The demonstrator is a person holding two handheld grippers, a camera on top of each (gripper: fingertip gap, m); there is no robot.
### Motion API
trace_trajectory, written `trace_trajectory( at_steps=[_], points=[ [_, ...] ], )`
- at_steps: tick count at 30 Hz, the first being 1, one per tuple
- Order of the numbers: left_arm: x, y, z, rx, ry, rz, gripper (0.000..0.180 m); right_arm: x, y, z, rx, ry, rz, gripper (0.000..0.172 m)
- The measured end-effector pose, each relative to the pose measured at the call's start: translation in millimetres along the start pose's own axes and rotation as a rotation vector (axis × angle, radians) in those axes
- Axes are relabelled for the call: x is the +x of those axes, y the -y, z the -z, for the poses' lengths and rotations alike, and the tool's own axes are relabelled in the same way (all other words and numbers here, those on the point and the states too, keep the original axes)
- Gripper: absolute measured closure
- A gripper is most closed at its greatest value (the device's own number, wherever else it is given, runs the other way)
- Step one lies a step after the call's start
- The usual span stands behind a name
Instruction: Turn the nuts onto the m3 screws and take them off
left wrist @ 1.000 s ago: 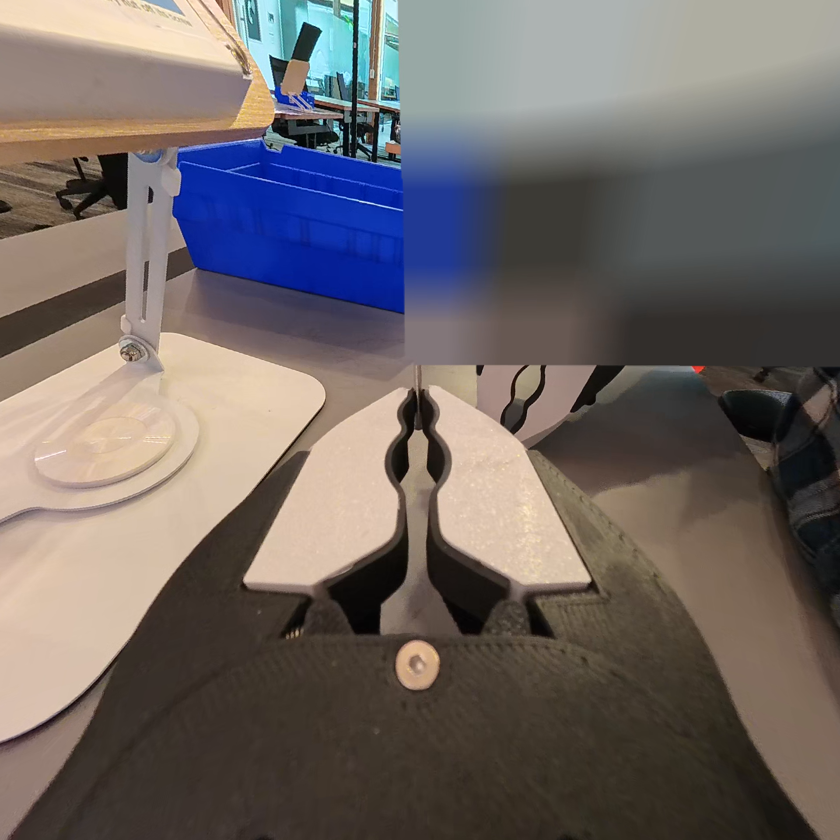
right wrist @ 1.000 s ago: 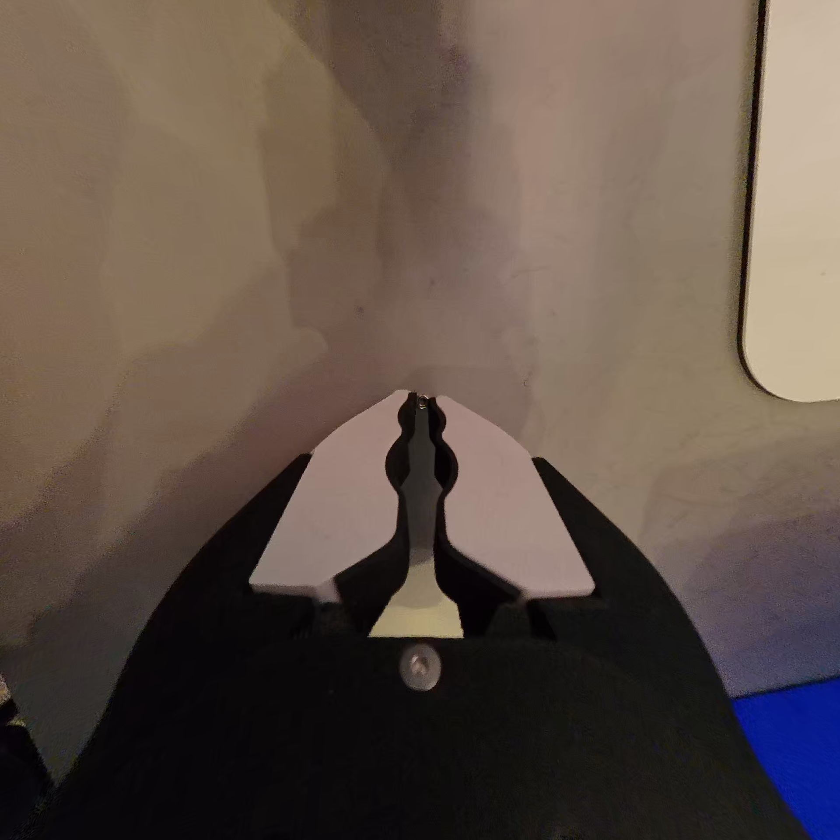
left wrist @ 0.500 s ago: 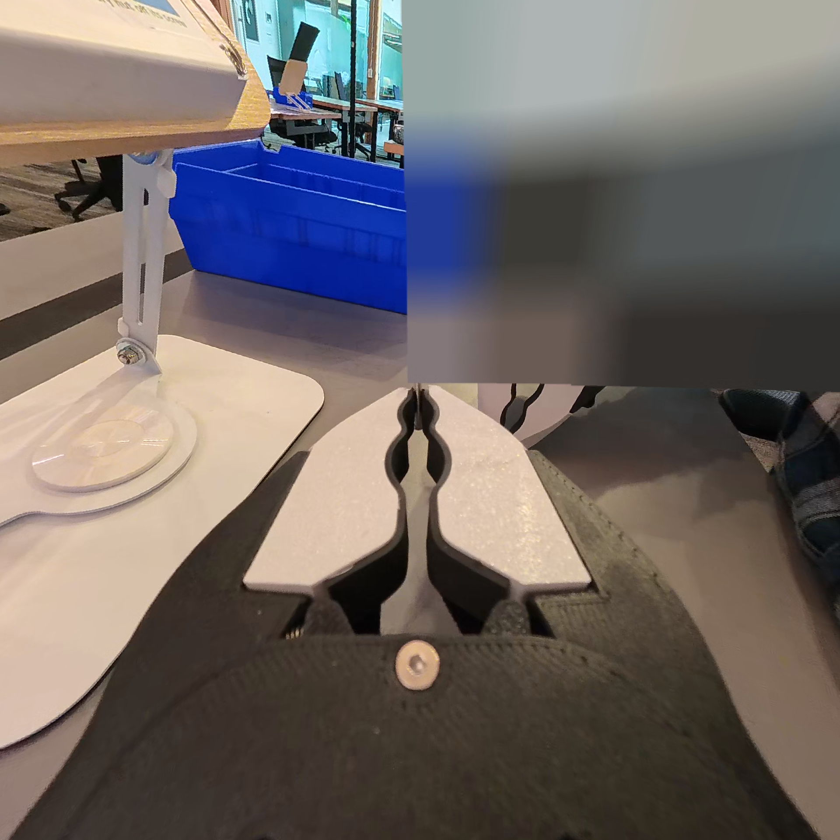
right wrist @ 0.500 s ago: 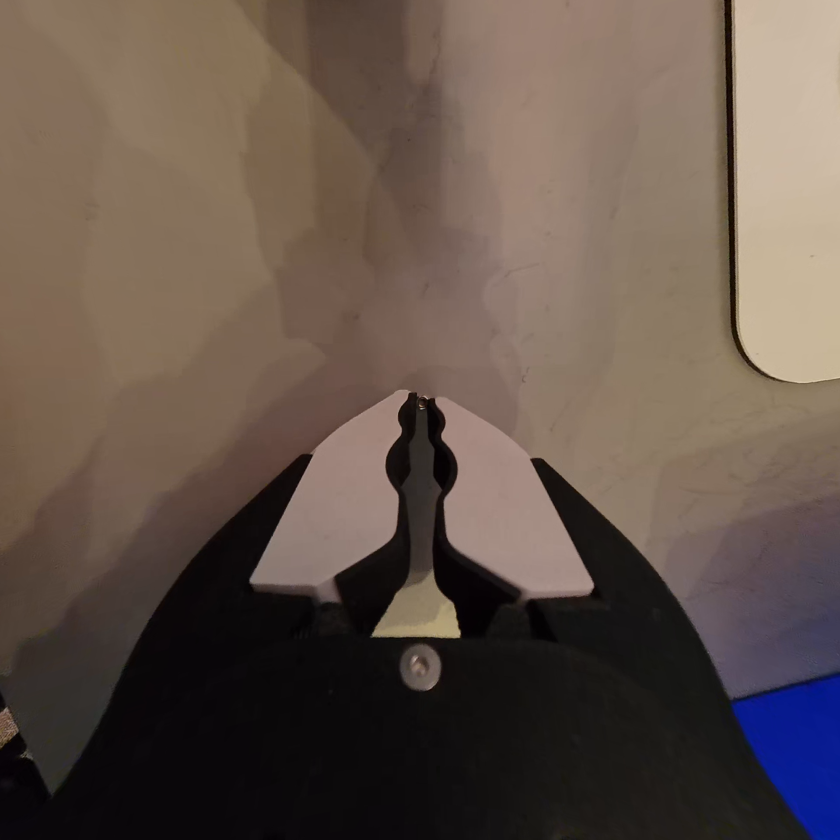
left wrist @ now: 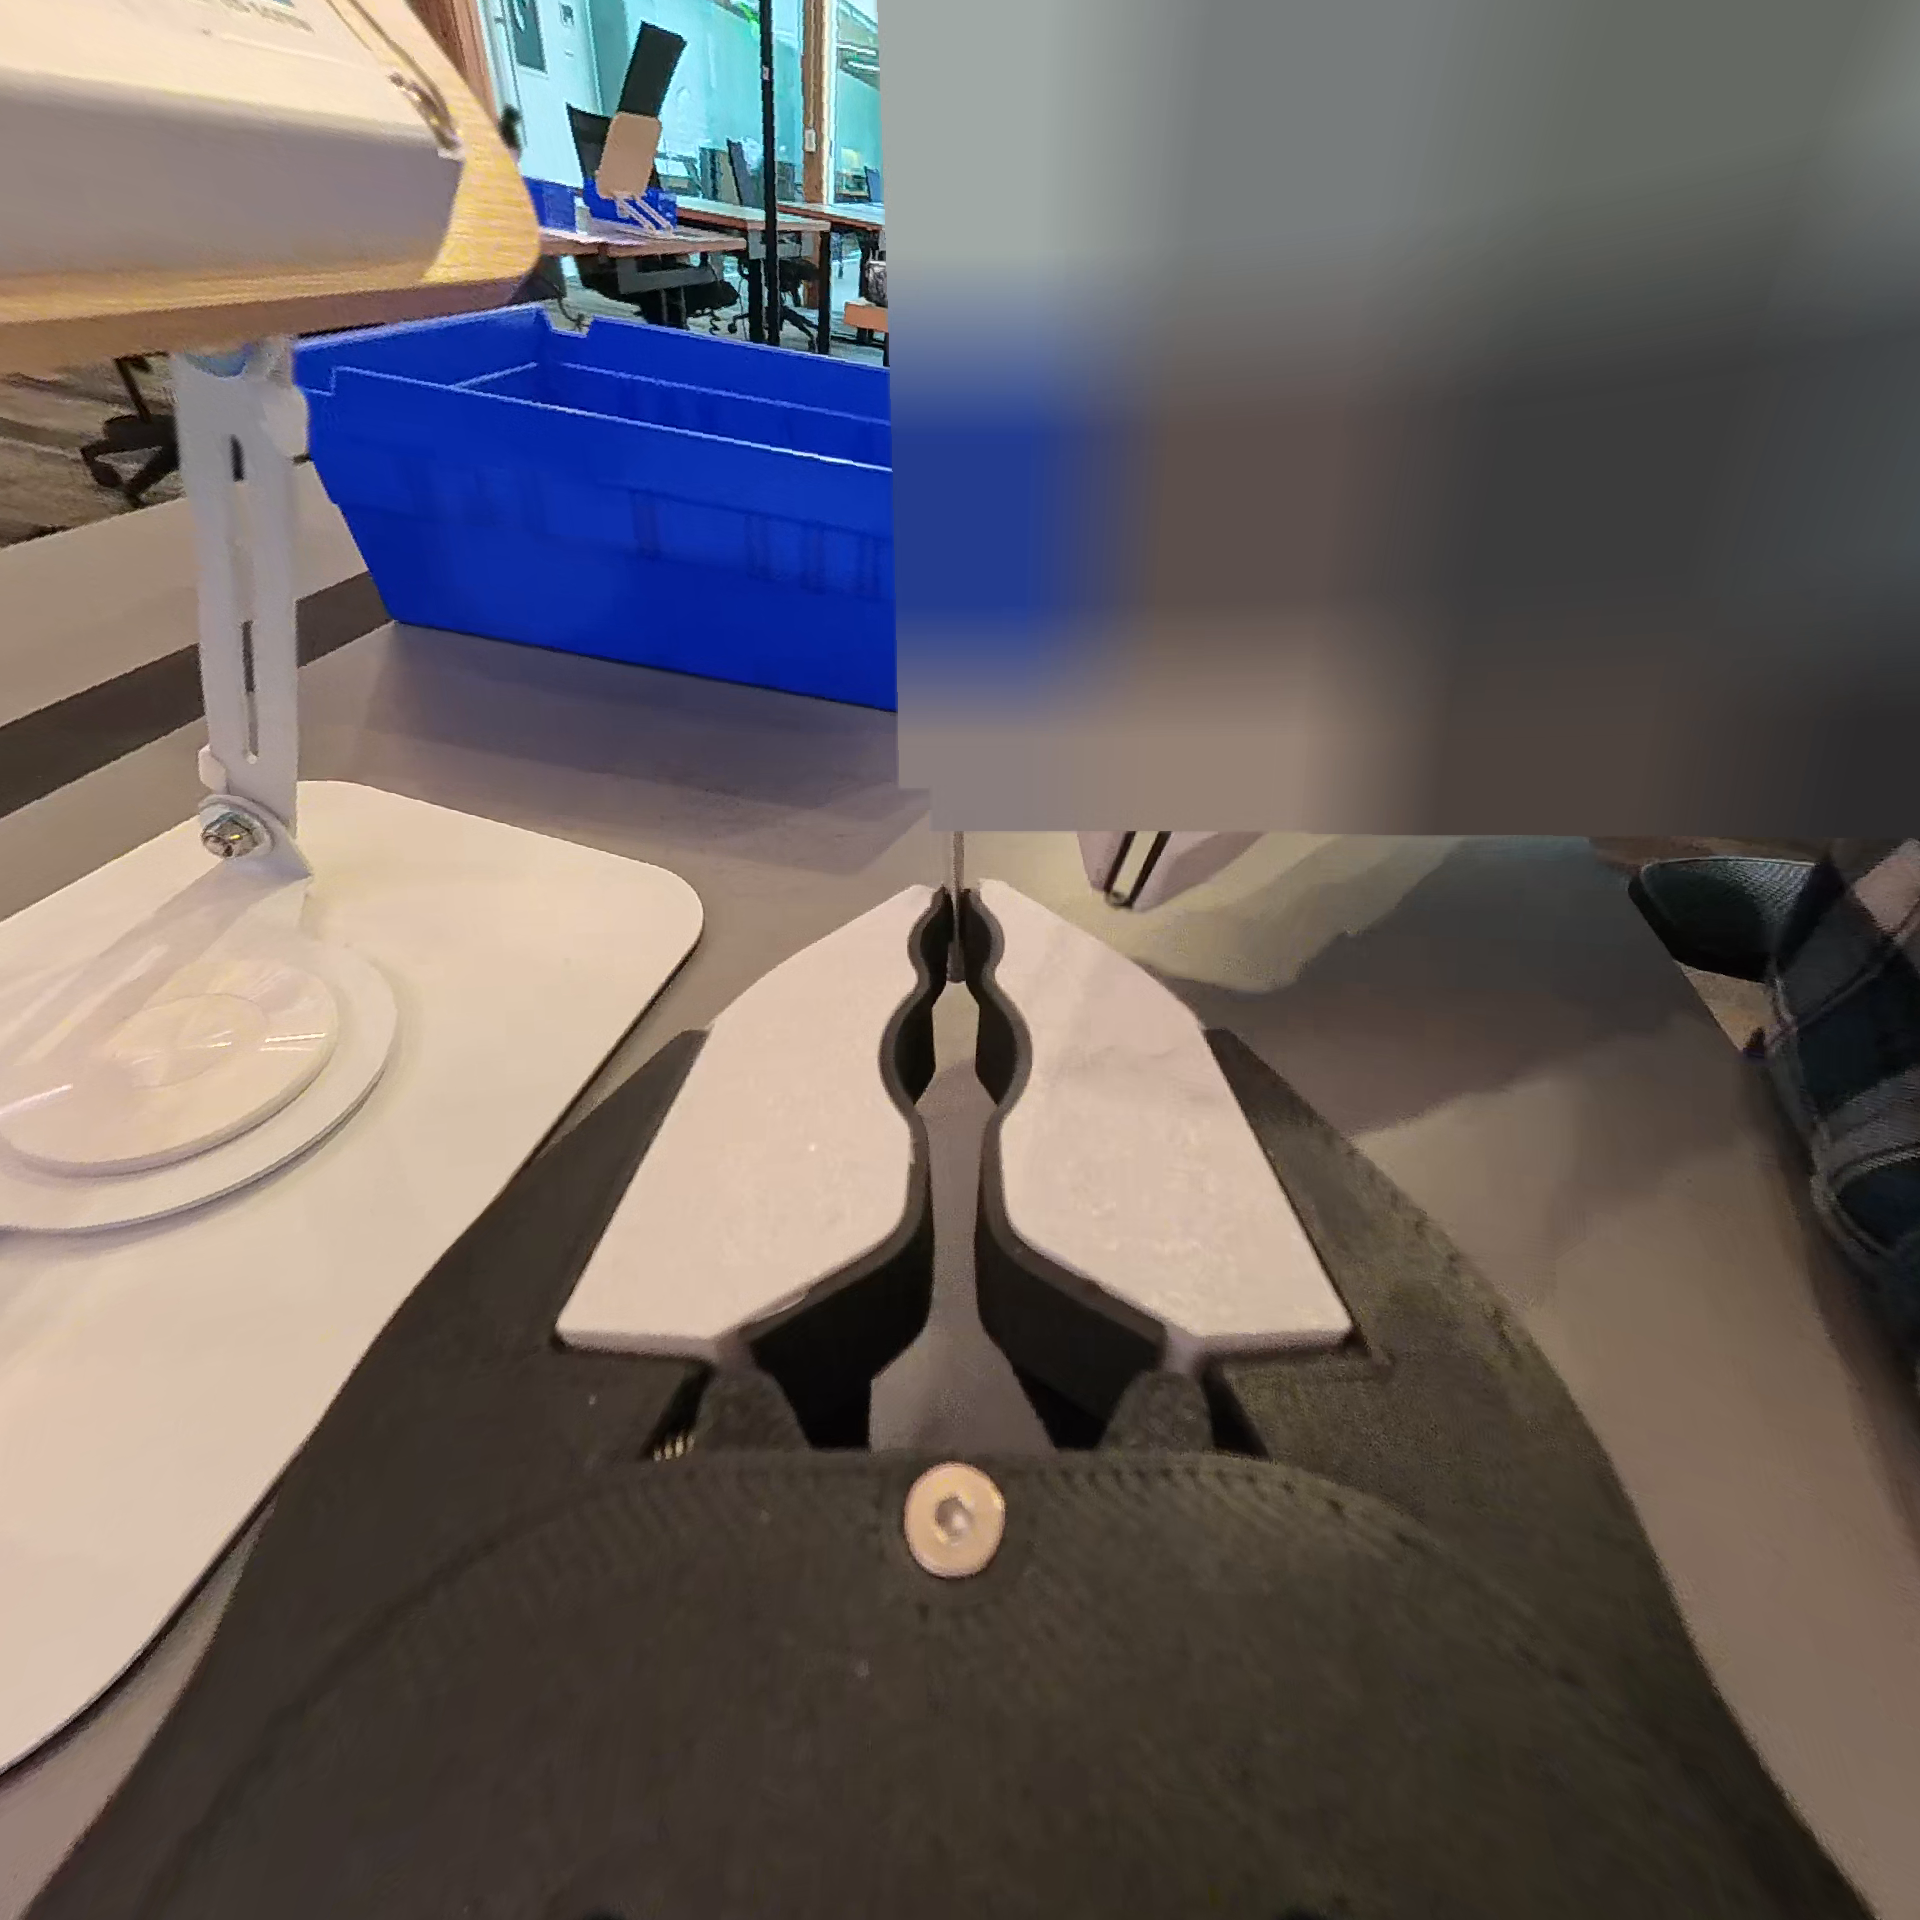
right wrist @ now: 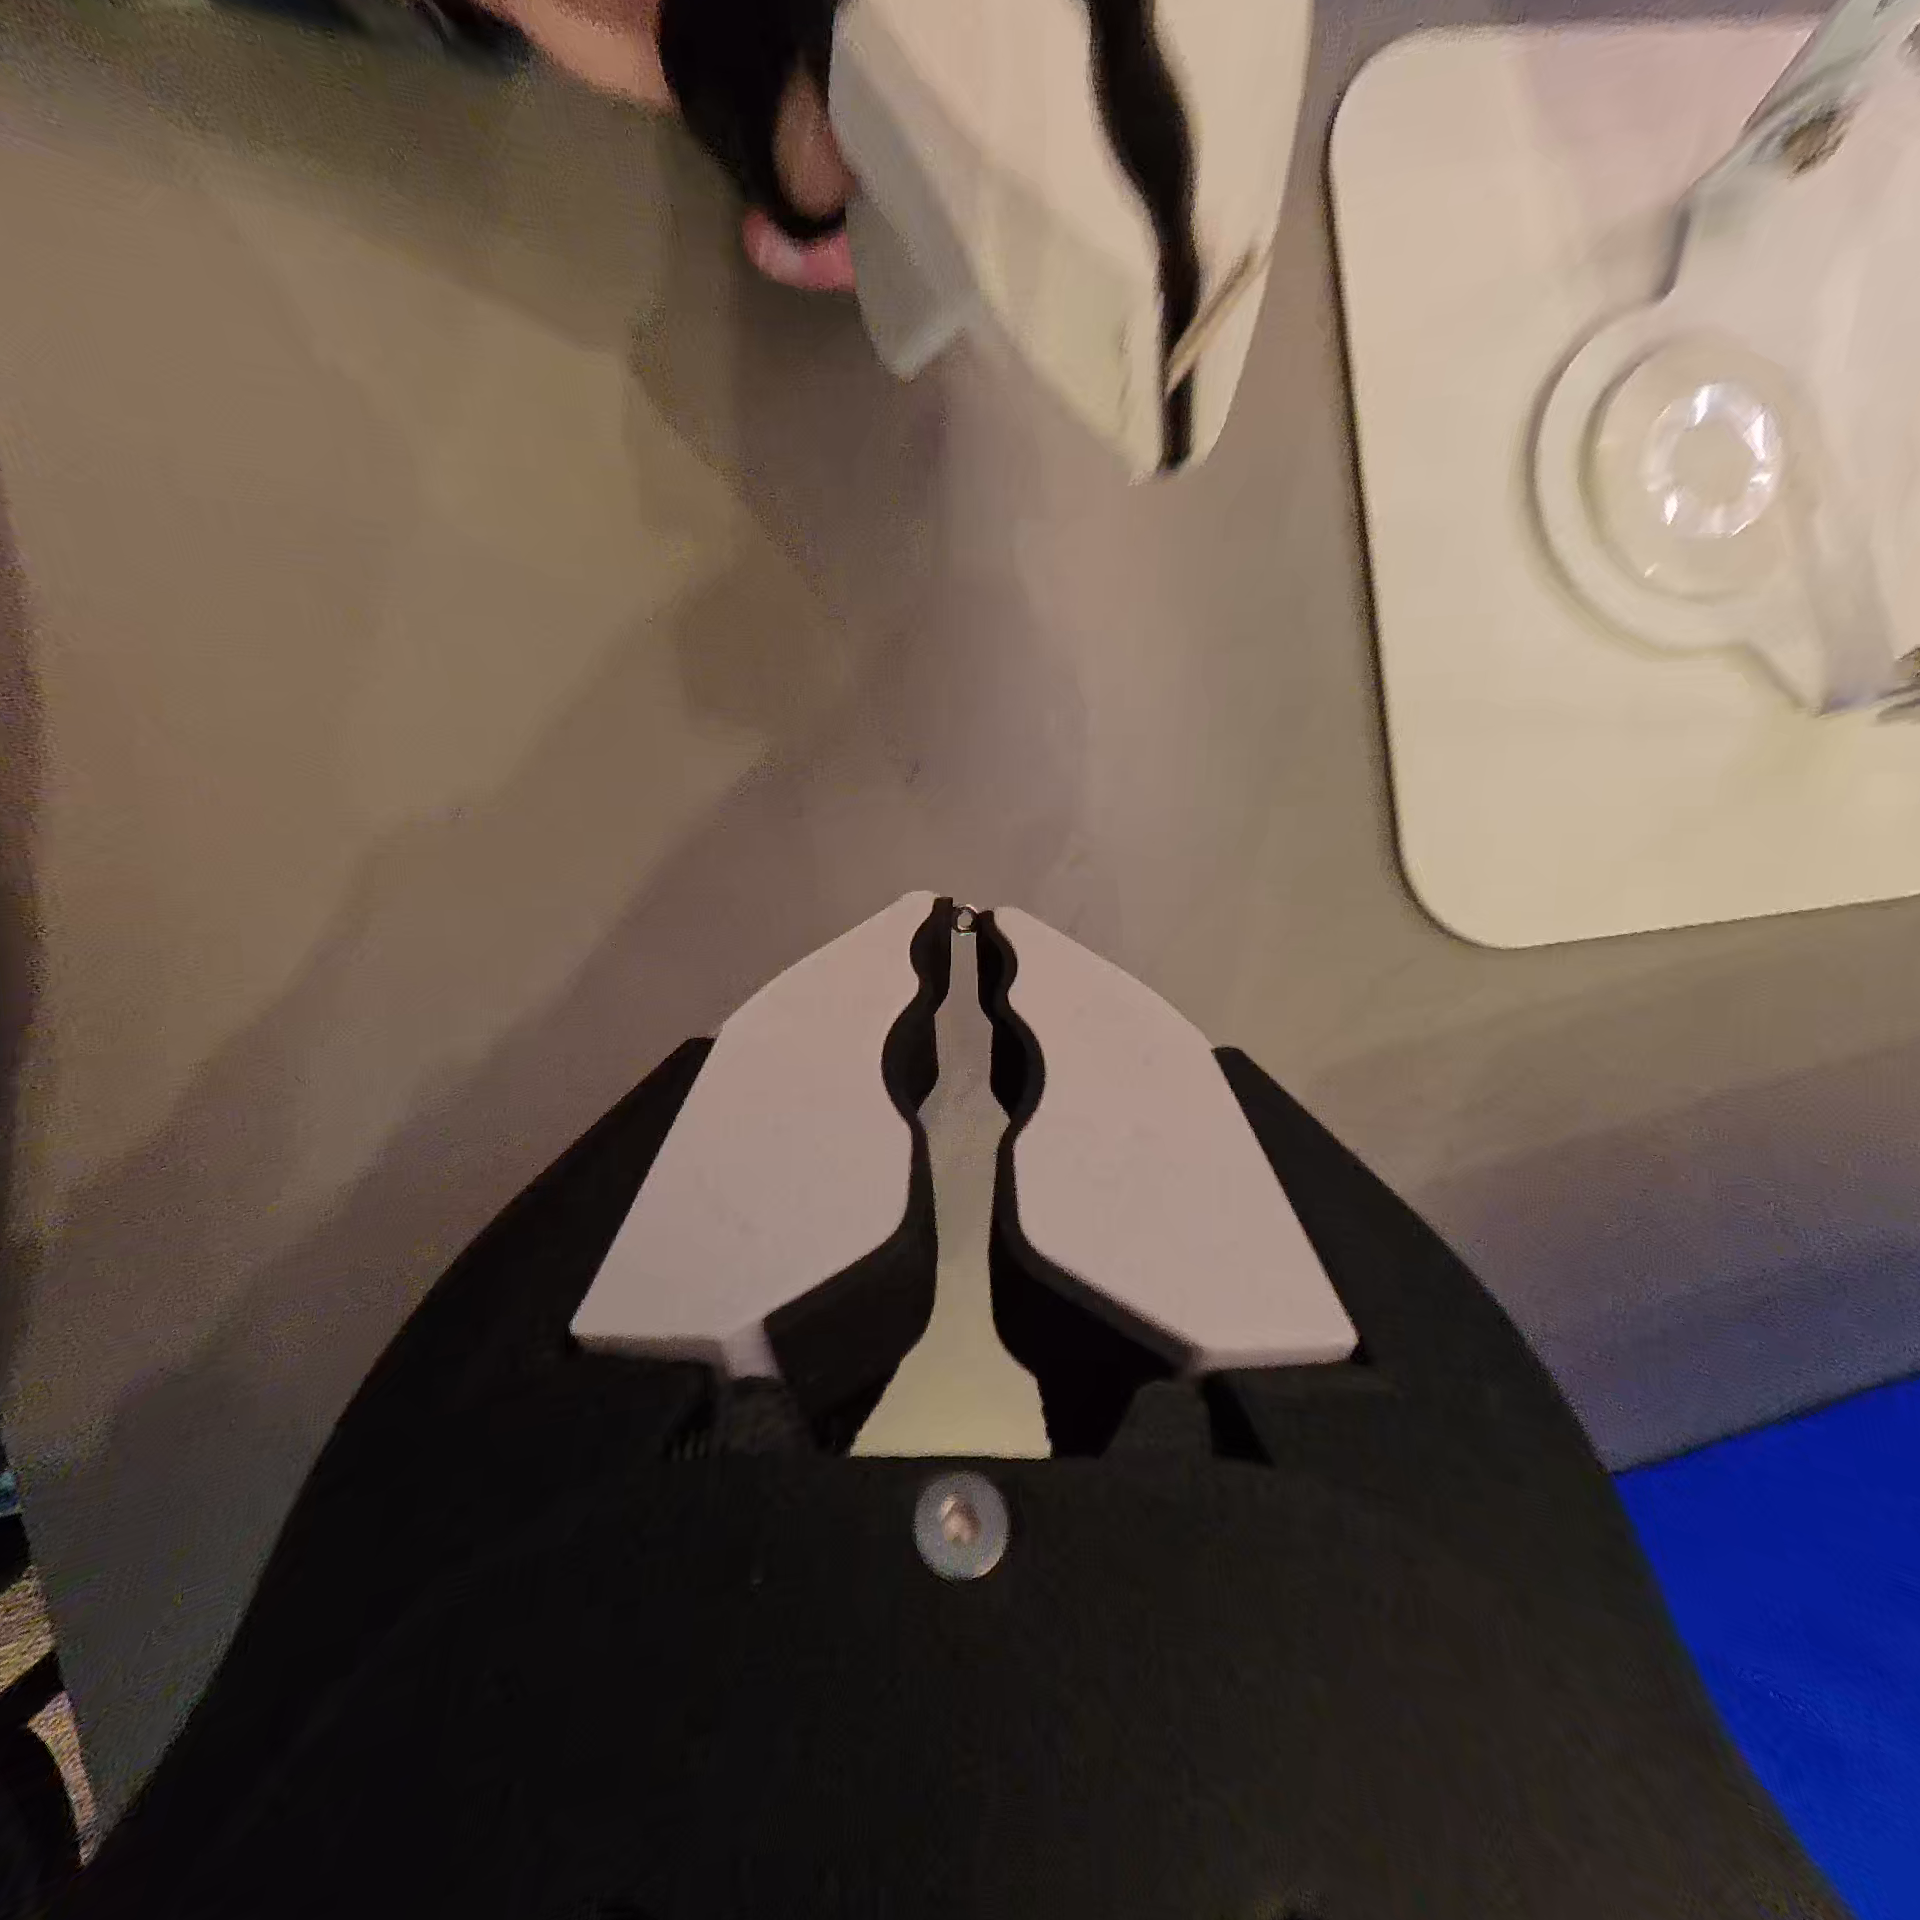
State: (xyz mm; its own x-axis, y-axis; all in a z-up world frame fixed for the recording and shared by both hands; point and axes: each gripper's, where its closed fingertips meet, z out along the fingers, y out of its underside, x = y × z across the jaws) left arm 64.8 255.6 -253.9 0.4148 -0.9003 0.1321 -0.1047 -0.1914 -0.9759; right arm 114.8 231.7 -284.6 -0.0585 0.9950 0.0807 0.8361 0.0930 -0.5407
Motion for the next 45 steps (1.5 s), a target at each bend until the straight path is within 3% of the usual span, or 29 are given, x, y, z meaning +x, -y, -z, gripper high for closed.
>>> trace_trajectory(
  at_steps=[6, 12, 45],
  points=[
    [6.9, -1.0, -3.9, -0.018, -0.009, -0.034, 0.179, 7.2, 46.2, 30.7, 0.117, 0.043, 0.077, 0.167],
    [14.1, -4.5, -8.7, -0.046, -0.016, -0.077, 0.179, 10.5, 68.7, 35.0, 0.135, 0.089, 0.143, 0.167],
    [22.2, -4.9, -12.5, -0.078, -0.006, -0.178, 0.179, 8.3, 64.4, 20.5, 0.064, 0.125, 0.204, 0.166]
  ],
)
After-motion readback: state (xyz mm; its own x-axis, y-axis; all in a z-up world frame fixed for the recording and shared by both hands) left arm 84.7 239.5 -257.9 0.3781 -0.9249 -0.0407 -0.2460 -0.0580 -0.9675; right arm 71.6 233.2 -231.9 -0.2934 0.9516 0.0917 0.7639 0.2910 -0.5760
